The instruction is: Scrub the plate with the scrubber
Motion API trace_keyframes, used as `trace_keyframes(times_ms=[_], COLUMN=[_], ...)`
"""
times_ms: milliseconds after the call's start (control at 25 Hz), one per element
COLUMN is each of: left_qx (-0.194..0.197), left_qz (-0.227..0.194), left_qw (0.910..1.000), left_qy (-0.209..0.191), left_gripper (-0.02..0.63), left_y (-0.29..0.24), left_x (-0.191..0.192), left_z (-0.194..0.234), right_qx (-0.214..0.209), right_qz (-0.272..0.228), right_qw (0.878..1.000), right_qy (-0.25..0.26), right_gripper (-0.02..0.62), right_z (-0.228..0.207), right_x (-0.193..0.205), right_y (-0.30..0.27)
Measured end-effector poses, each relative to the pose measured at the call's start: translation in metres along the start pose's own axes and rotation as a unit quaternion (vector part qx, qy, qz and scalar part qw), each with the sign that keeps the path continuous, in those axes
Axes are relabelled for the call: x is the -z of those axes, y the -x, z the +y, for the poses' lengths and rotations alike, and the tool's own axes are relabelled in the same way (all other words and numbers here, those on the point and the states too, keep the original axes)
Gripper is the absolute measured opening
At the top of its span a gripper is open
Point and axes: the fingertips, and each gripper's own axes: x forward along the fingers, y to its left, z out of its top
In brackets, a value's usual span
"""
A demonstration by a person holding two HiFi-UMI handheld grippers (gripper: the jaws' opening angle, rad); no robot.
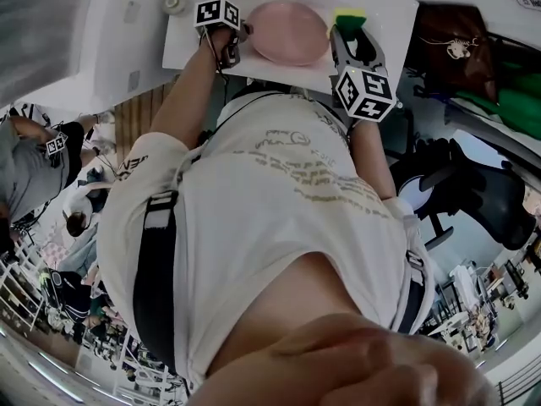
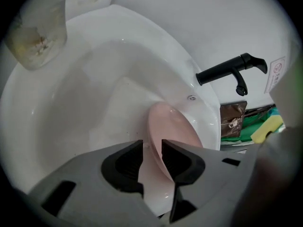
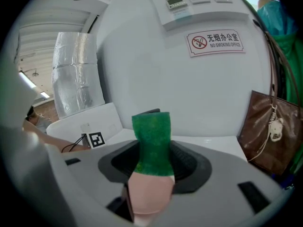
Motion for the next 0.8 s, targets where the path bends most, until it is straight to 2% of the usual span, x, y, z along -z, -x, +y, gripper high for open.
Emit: trace_keyframes(times_ms=[160, 440, 600, 800], left_qx=[0.025, 0.027, 0.055, 0.080], left_qz=[0.021, 0.050, 0.047, 0.032], left_qw=[0.9989, 0.9963, 0.9924, 0.9890], left_qy=[0.035, 0.065, 0.100, 0.120], left_gripper=[0.108, 0.071, 0.067, 0.061], left_y=[-0.008, -0.016, -0.016, -0.010], left_x=[0.006, 0.010, 0.012, 0.012], left_z=[-0.002, -0.001, -0.009, -0.018], right_qx=[0.006, 0.012, 0.014, 0.010], right_qz=[0.000, -0.003, -0.003, -0.004], right_qw=[1.000, 1.000, 1.000, 1.000], right_qy=[-0.003, -0.009, -0.010, -0.010], right_gripper=[0.202, 0.202, 0.202, 0.202], right_z=[-0.001, -0.005, -0.009, -0.007], right_x=[0.003, 0.005, 0.007, 0.007], right_y=[0.002, 0.007, 0.008, 0.010])
